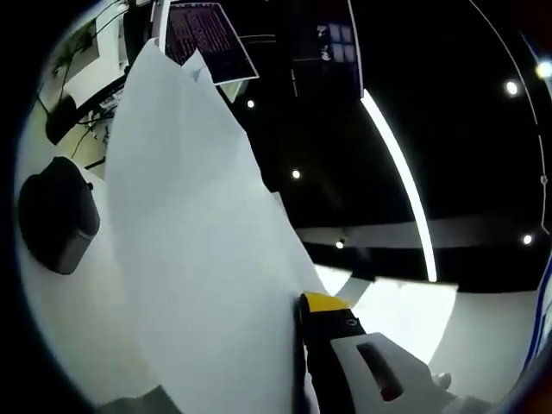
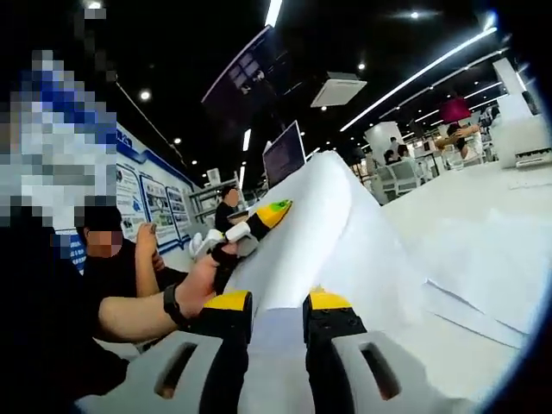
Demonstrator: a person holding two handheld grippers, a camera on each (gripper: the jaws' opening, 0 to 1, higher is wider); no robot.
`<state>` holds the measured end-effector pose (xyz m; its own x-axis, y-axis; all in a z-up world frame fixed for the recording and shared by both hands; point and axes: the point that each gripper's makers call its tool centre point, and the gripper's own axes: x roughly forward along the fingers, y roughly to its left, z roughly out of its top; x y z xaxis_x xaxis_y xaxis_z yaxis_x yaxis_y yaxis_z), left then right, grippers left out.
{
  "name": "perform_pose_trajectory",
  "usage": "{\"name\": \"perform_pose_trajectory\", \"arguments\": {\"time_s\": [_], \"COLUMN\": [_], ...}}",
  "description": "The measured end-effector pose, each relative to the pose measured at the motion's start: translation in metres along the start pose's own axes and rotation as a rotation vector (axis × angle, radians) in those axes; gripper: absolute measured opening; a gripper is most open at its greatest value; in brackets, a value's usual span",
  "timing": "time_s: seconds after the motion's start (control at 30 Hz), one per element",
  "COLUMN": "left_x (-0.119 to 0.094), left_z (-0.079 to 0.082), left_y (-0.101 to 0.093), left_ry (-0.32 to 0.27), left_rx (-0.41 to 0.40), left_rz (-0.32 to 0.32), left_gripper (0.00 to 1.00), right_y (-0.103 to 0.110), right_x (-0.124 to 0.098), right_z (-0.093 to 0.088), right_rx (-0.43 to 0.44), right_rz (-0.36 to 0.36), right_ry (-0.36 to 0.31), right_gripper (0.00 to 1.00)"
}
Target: Organize the stack of printing papers by aligning and flattening the scattered papers on the table
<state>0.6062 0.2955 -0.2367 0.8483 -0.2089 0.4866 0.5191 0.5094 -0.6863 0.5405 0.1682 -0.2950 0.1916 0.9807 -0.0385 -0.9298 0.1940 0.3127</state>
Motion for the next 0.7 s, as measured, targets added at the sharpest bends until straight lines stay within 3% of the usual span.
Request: {"name": "perform_pose_trajectory", "arguments": {"time_s": [0.4, 0.7], "left_x": [0.000, 0.000], "left_z": [0.001, 0.001], "left_y": [0.001, 0.001], "left_ry": [-0.006, -0.007], "left_rx": [0.001, 0.012], "left_rz": [0.005, 0.004], "left_gripper": [0.07, 0.06], "right_y": [-0.012, -0.022], "right_x": [-0.005, -0.009], "right_z": [0.008, 0.018], "right_rx": [0.001, 0.015], "right_rz": [-0.053, -0.093], "right_ry": [-0.049, -0.107], "right_gripper": [0.32, 0.47]}}
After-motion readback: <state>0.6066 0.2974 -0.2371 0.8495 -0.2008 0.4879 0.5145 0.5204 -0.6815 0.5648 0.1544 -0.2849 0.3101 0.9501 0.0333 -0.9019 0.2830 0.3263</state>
